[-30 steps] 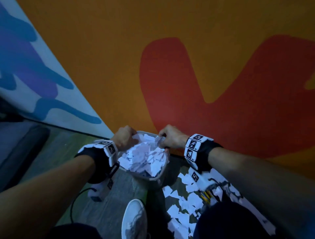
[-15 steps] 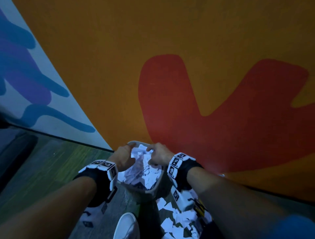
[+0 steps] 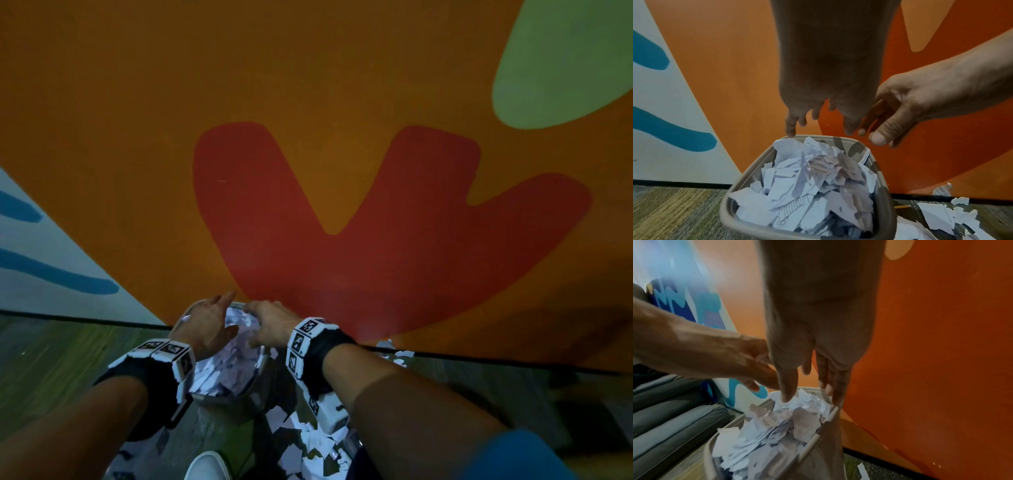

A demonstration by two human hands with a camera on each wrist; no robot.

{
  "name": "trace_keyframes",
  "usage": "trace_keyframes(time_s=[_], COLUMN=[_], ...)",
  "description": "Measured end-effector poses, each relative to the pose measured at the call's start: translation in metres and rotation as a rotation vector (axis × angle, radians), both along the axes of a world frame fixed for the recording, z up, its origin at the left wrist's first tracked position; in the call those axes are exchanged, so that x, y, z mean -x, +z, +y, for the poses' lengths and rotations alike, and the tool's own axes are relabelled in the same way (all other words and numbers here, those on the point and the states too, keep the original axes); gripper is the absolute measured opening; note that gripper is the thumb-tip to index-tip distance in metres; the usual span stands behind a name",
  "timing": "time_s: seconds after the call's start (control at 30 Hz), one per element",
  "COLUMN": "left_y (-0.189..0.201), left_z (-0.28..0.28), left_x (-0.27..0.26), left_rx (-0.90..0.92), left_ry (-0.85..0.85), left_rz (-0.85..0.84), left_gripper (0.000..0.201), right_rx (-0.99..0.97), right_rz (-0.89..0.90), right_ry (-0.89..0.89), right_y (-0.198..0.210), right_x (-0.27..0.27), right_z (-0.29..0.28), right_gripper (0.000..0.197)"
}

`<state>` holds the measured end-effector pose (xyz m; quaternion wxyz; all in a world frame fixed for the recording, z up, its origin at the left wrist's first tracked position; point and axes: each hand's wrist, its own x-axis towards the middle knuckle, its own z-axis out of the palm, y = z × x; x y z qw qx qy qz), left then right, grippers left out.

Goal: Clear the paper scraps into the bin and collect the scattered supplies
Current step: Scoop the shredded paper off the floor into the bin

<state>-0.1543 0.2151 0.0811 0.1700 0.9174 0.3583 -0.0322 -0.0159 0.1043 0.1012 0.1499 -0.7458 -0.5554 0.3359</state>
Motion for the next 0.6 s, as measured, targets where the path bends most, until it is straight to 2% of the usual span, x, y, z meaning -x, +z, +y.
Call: trace_keyframes(time_s=[0.1,0.13,0.27,0.43,0.6], left_y=[0.006,0.01,0.022,0.012,-0.033], left_z=[-0.009,-0.014,-0.038,-0.082,-0.116], left_x=[-0.019,-0.028,-0.074,-0.132,-0.166], left_rx=[0.006,0.003,0.078,0.142,0.242], left_ry=[-0.038,-0.057,-0.131,-0.204,-0.255], left_rz=[0.008,-0.002,-0.141,-0.151,-0.032], left_gripper=[0.075,0.073,0.065,0.063,0.066], right_rx=[-0.003,-0.01,-0.037,-0.023,0.035], right_rz=[-0.019,-0.02,-0.013,0.035,0.075], right_ry=[-0.002,-0.028,-0.159,-0.296,-0.378], right_y=[0.005,0.007,0.006,-0.017,-0.062], right_x=[-0.023,-0.034,-0.086,-0.137,-0.171], right_z=[-0.006,-0.01,-0.041,-0.098,-0.149], right_gripper=[0.042,0.041,0.061,0.058,0.054])
